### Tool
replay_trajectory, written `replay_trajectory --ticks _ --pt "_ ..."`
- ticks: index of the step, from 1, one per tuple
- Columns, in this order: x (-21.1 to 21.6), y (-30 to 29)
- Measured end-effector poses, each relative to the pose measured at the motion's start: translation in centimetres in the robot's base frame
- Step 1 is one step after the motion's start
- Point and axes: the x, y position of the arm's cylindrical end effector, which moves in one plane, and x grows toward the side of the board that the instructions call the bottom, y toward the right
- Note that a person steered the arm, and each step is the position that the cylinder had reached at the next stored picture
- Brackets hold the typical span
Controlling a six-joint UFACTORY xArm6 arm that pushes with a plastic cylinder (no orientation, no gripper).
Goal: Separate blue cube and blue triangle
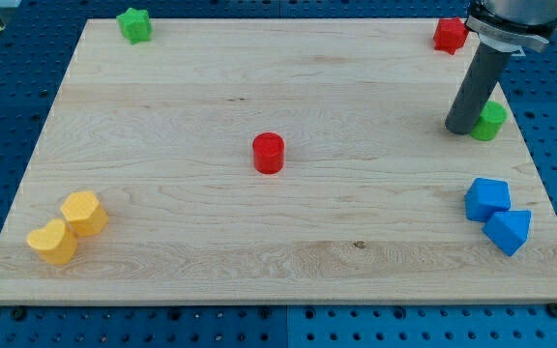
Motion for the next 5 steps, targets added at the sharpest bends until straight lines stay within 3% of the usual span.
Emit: replay_trajectory --ticks 2,4,5 --pt "1.3 -3.7" --pt "6.2 -0.3" --pt "6.2 -0.2"
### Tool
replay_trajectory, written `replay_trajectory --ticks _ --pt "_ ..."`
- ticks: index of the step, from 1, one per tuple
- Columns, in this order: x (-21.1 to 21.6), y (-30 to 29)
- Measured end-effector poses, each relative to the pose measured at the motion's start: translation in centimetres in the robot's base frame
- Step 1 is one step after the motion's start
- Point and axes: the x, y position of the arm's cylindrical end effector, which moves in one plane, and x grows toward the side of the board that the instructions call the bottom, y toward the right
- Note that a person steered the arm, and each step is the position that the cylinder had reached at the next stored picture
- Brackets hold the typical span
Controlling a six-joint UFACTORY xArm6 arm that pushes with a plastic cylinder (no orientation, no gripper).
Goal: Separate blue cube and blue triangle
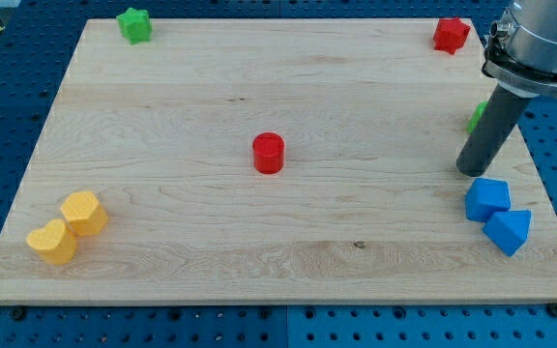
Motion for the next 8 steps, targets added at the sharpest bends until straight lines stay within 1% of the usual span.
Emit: replay_trajectory --ticks 1,2,3,4,7,8 --pt "-0.1 0.3" --pt "0.3 4.1" --pt "3.9 5.9" --pt "6.8 5.7" --pt "5.7 5.9" --pt "5.7 4.6"
